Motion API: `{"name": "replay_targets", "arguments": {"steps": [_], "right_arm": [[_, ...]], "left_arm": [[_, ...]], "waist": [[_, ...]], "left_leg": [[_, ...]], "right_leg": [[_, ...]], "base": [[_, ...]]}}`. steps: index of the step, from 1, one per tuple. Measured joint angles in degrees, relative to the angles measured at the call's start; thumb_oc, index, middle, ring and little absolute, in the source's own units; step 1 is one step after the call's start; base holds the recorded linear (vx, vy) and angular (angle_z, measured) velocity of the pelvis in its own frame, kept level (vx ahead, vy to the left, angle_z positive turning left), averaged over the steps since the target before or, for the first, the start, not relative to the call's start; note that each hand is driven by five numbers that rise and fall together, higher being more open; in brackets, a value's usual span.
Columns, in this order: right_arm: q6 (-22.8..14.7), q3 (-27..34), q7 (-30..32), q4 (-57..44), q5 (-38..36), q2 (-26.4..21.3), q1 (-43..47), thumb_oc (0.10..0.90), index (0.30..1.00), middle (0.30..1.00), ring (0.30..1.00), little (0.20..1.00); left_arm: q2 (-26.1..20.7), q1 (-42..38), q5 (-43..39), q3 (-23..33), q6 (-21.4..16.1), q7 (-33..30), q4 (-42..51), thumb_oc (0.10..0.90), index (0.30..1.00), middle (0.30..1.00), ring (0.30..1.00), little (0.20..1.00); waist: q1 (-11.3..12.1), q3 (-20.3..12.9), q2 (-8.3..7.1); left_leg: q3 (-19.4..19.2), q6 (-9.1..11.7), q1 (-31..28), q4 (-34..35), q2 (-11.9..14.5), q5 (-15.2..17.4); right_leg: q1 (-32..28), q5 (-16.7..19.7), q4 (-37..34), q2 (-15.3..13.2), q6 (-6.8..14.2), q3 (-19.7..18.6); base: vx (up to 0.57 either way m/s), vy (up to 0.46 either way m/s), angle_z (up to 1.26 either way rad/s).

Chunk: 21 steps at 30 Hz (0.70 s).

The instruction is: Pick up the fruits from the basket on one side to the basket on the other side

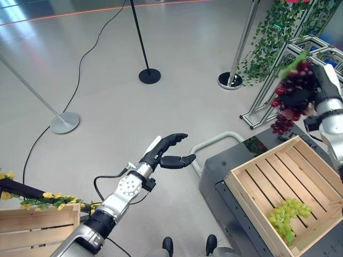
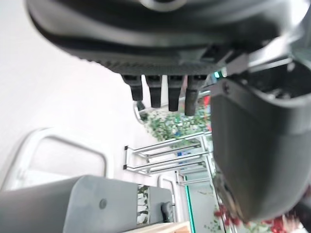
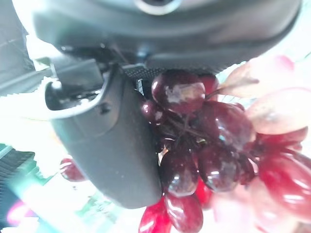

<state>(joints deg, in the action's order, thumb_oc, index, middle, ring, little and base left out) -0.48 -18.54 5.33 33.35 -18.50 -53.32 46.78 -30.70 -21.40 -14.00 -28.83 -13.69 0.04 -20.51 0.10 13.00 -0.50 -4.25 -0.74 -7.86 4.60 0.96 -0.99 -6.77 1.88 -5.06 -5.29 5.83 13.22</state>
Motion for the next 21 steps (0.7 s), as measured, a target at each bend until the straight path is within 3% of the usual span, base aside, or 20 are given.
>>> {"name": "replay_targets", "arguments": {"steps": [8,13,21], "right_arm": [[4.42,-3.25,-3.12,-1.06,-2.28,4.67,5.22,0.400,0.300,0.300,0.300,0.300],[8.08,-7.97,-4.44,-1.88,-2.27,9.17,9.03,0.400,0.300,0.300,0.300,0.300],[10.11,-12.57,-6.09,-2.21,-2.28,15.71,13.20,0.400,0.300,0.300,0.300,0.300]], "left_arm": [[-0.41,-7.03,-7.52,0.72,5.33,4.01,5.51,0.800,0.900,0.900,0.900,0.900],[-2.24,-11.17,-11.26,0.73,10.38,6.02,6.20,0.800,0.900,0.900,0.900,0.900],[-1.90,-15.26,-19.54,0.77,12.37,7.16,6.14,0.800,0.900,0.900,0.900,0.900]], "waist": [[4.12,-0.02,-0.03],[4.81,-0.03,-0.05],[6.03,-0.03,-0.05]], "left_leg": [[2.74,0.20,0.61,0.24,-0.11,-1.11],[4.40,0.33,1.38,0.23,-0.13,-1.64],[5.67,0.34,1.89,0.23,-0.26,-2.06]], "right_leg": [[-0.82,-0.02,0.00,-0.02,-0.17,2.98],[-0.81,-0.09,0.00,0.00,-0.28,4.57],[-0.88,-0.10,0.00,-0.08,-0.28,4.85]], "base": [[0.00,-0.011,0.19],[0.01,0.005,0.18],[0.03,0.012,0.09]]}}
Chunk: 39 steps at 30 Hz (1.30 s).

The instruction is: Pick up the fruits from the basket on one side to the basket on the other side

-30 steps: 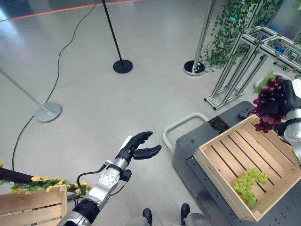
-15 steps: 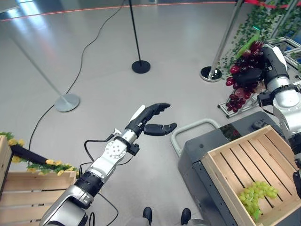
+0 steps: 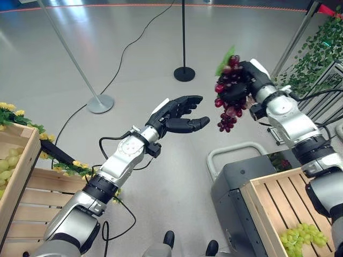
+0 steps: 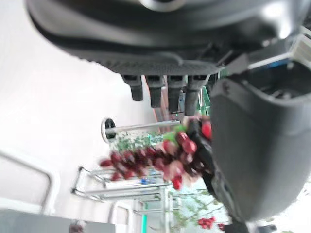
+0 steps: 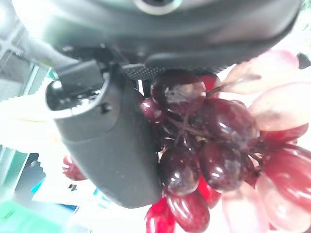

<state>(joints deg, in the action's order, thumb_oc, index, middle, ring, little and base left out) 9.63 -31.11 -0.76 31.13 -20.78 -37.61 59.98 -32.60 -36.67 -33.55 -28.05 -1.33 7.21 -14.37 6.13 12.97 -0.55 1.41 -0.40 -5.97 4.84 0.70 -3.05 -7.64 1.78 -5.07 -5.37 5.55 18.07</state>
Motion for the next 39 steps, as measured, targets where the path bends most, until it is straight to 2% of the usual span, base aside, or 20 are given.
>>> {"name": "replay_targets", "arguments": {"steps": [4,13,20,29,39], "right_arm": [[0.05,-1.20,-0.37,-0.06,0.06,2.28,1.34,0.400,0.300,0.300,0.300,0.300],[1.60,-1.40,-0.37,-0.07,0.00,3.05,1.43,0.400,0.300,0.300,0.300,0.300],[3.26,-2.26,-0.52,-1.95,-0.03,4.11,1.59,0.400,0.300,0.300,0.300,0.300],[3.61,-3.46,-0.86,-3.48,-0.83,5.11,1.67,0.400,0.300,0.300,0.300,0.300],[3.90,-3.57,-0.86,-5.08,-2.13,7.42,2.38,0.400,0.300,0.300,0.300,0.300]], "left_arm": [[0.75,-0.45,-1.10,0.01,0.57,-0.16,-0.01,0.800,0.900,0.900,0.900,0.900],[3.10,-2.24,-3.39,1.34,3.58,-0.34,-3.68,0.800,0.900,0.900,0.900,0.900],[5.07,-2.31,-5.78,2.55,3.74,0.22,-7.33,0.800,0.900,0.900,0.900,0.900],[6.41,-2.59,-7.85,3.79,4.88,0.19,-10.08,0.800,0.900,0.900,0.900,0.900],[8.79,-2.60,-7.57,4.00,5.54,2.12,-15.58,0.800,0.900,0.900,0.900,0.900]], "waist": [[0.11,-0.01,-0.02],[1.15,-0.02,-0.03],[1.03,-0.04,-0.08],[1.00,-0.10,-0.18],[1.02,-0.91,-1.52]], "left_leg": [[0.00,0.03,-0.02,0.00,0.00,-0.03],[-0.01,0.15,-0.06,0.00,0.07,-0.12],[-0.19,0.15,-0.25,0.00,0.10,-0.12],[-0.28,0.15,-0.38,0.00,0.13,-0.12],[-0.60,0.15,-0.58,0.06,0.12,-0.12]], "right_leg": [[0.00,0.00,0.00,0.01,0.00,-0.01],[0.02,-0.02,-0.01,0.10,-0.03,-0.15],[0.06,-0.02,-0.01,0.11,-0.03,-0.60],[0.04,-0.01,-0.01,0.15,-0.04,-0.85],[0.09,-0.01,-0.01,0.18,-0.04,-1.66]], "base": [[0.02,0.011,0.00],[0.01,0.006,0.00],[0.01,0.013,-0.02],[0.00,0.001,-0.01],[0.00,0.001,-0.02]]}}
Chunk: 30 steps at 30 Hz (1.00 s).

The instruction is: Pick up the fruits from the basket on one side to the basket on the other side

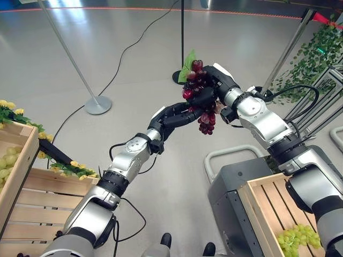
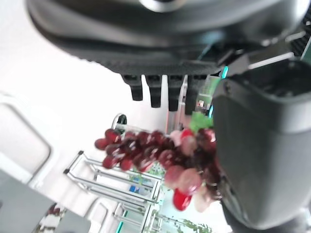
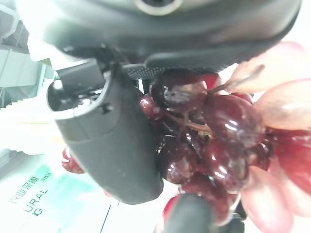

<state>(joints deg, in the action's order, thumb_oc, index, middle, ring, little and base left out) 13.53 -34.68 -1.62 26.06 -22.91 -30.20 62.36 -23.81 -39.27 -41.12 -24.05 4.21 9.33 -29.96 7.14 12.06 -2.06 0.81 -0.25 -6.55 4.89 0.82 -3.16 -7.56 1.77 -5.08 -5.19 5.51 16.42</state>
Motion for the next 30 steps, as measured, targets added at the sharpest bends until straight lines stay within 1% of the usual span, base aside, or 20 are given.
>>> {"name": "replay_targets", "arguments": {"steps": [5,8,14,16,20,23,26,30], "right_arm": [[0.14,0.00,0.03,0.06,0.07,-0.22,2.23,0.400,0.300,0.300,0.300,0.300],[0.16,-0.01,0.07,0.31,0.05,-0.65,3.69,0.400,0.300,0.300,0.300,0.300],[0.21,-0.01,0.45,2.70,-0.21,-1.41,4.86,0.400,0.300,0.300,0.300,0.300],[0.71,-0.01,0.45,3.60,-0.36,-1.41,4.85,0.400,0.300,0.300,0.300,0.300],[1.17,-0.01,0.43,5.80,-2.27,-1.40,4.84,0.400,0.300,0.300,0.300,0.300],[1.19,0.00,0.39,6.01,-2.27,-1.41,4.84,0.400,0.300,0.300,0.300,0.300],[1.22,0.00,0.37,6.28,-2.26,-1.41,4.84,0.400,0.300,0.300,0.300,0.300],[1.27,0.00,0.32,6.35,-2.28,-1.40,4.84,0.400,0.300,0.300,0.300,0.300]], "left_arm": [[-0.42,-0.01,4.43,-0.04,0.03,-0.15,0.00,0.800,0.900,0.900,0.900,0.900],[-1.66,-0.01,7.25,-0.65,0.03,-1.31,-0.05,0.800,0.900,0.900,0.900,0.900],[-3.83,-0.01,7.42,-0.92,0.03,-1.87,-0.05,0.800,0.900,0.900,0.900,0.900],[-4.01,-0.01,6.39,-0.91,-0.01,-1.27,-0.04,0.800,0.900,0.900,0.900,0.900],[-3.18,-0.01,-0.31,-0.91,-0.94,1.57,0.75,0.800,0.900,0.900,0.900,0.900],[-2.06,-0.01,-2.64,-0.79,-2.78,1.44,0.82,0.800,0.900,0.900,0.900,0.900],[-1.02,-0.01,-2.69,-0.61,-3.98,0.45,0.81,0.800,0.900,0.900,0.900,0.900],[-0.40,0.00,-4.87,0.27,-4.38,0.04,0.81,0.800,0.900,0.900,0.900,0.900]], "waist": [[-0.04,0.00,0.00],[-0.09,0.00,0.00],[0.05,0.00,0.00],[0.07,0.00,0.00],[-0.04,0.00,0.00],[-0.10,0.00,0.00],[-0.16,0.00,0.00],[-0.04,0.00,-0.01]], "left_leg": [[0.00,0.00,-0.05,0.00,0.02,0.00],[0.01,0.00,-0.06,0.00,0.03,0.00],[0.17,0.00,-0.04,0.00,0.01,0.00],[0.21,0.00,-0.02,0.00,0.00,0.00],[0.27,0.00,-0.02,0.00,0.00,-0.01],[0.26,0.00,-0.04,-0.01,0.02,-0.01],[0.26,0.00,-0.05,0.00,0.02,0.00],[0.26,0.00,-0.05,-0.01,0.02,0.00]], "right_leg": [[-0.03,0.01,0.00,0.04,-0.01,-0.06],[-0.04,0.00,0.00,0.04,-0.01,-0.07],[-0.10,0.00,0.00,0.03,0.00,0.00],[-0.11,0.00,0.00,0.02,0.00,0.01],[-0.13,0.00,0.00,0.02,0.00,0.02],[-0.15,0.01,0.00,0.03,-0.01,0.01],[-0.15,0.01,0.01,0.04,0.00,0.01],[-0.16,0.01,0.01,0.04,0.00,0.01]], "base": [[0.00,0.000,0.00],[0.00,0.000,0.00],[0.00,0.000,0.00],[0.00,0.000,0.00],[0.00,0.000,0.00],[0.00,0.000,0.00],[0.00,0.000,0.00],[0.00,0.000,0.00]]}}
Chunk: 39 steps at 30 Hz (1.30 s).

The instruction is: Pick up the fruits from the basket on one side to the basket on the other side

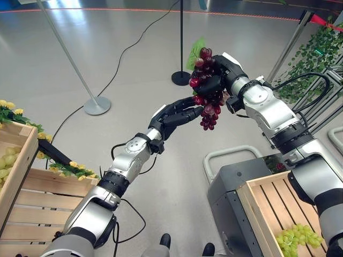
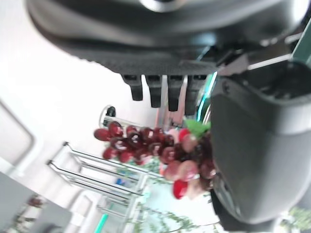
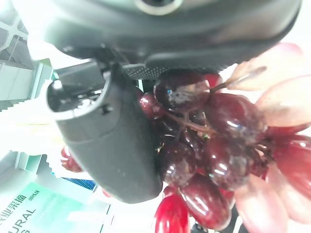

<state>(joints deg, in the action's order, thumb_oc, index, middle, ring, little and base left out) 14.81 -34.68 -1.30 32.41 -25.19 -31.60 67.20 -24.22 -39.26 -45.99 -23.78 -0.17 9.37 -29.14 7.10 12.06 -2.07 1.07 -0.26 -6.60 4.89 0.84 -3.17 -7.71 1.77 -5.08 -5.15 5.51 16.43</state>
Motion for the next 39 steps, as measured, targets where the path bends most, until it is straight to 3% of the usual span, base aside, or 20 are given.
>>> {"name": "replay_targets", "arguments": {"steps": [21,27,34,39], "right_arm": [[0.00,0.00,-2.20,-0.96,-5.05,1.10,0.00,0.400,0.300,0.300,0.300,0.300],[0.13,0.00,-3.23,-1.36,-7.97,5.27,-0.01,0.400,0.300,0.300,0.300,0.300],[1.56,-0.03,-3.32,-1.50,-11.81,7.90,-0.07,0.400,0.300,0.300,0.300,0.300],[3.78,-0.03,-3.52,-1.50,-13.57,8.09,-0.07,0.400,0.300,0.300,0.300,0.300]], "left_arm": [[-0.41,0.00,0.21,0.02,0.18,2.54,0.96,0.800,0.900,0.900,0.900,0.900],[0.33,-0.01,0.22,-0.78,0.57,5.49,1.01,0.800,0.900,0.900,0.900,0.900],[0.52,-0.01,0.21,-2.49,1.25,4.62,0.99,0.800,0.900,0.900,0.900,0.900],[1.14,-0.01,0.16,-2.50,1.20,0.65,1.00,0.800,0.900,0.900,0.900,0.900]], "waist": [[0.00,-0.01,-0.02],[-0.25,-0.01,-0.02],[0.03,-0.01,-0.02],[-0.03,-0.03,-0.04]], "left_leg": [[-0.13,0.00,-0.18,0.00,0.00,0.00],[-0.24,0.00,-0.62,0.00,0.01,0.00],[-0.10,0.01,-0.61,0.00,-0.01,0.00],[-0.09,0.01,-0.63,0.00,-0.01,-0.01]], "right_leg": [[-0.10,0.00,0.00,0.00,0.00,-0.11],[-0.46,0.00,0.00,0.00,0.00,-0.21],[-0.56,0.00,0.00,-0.05,0.00,-0.16],[-0.61,0.00,0.00,-0.06,0.00,-0.14]], "base": [[0.00,0.000,0.00],[0.00,0.000,0.00],[0.00,0.000,0.00],[0.00,0.000,0.00]]}}
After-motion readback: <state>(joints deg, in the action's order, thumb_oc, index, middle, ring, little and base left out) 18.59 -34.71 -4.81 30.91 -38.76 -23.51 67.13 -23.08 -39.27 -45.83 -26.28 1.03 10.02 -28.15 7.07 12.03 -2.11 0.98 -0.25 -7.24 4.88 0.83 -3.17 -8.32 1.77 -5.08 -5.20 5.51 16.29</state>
